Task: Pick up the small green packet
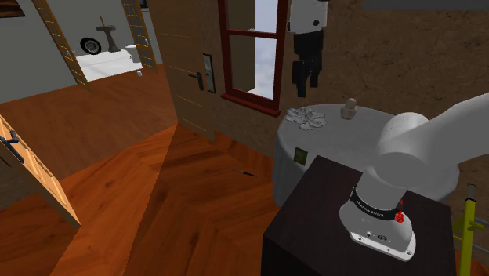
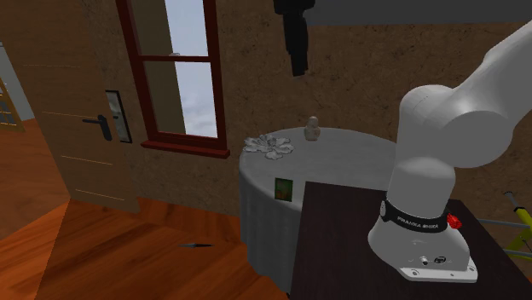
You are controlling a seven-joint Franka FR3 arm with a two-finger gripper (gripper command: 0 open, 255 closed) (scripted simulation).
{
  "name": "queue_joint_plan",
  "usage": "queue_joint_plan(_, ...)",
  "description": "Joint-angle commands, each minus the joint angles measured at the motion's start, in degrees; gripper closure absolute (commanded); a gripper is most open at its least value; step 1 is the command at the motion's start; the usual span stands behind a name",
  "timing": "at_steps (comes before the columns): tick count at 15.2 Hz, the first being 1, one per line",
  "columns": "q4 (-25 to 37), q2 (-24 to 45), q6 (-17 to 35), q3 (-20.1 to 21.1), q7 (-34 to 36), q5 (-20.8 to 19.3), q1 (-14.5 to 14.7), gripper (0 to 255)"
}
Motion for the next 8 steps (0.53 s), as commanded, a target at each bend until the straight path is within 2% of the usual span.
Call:
queue_joint_plan(1,0.0,0.0,0.0,0.0,0.0,0.0,0.0,0)
queue_joint_plan(8,-12.6,-2.12,12.98,-5.85,-5.65,-4.32,-2.52,0)
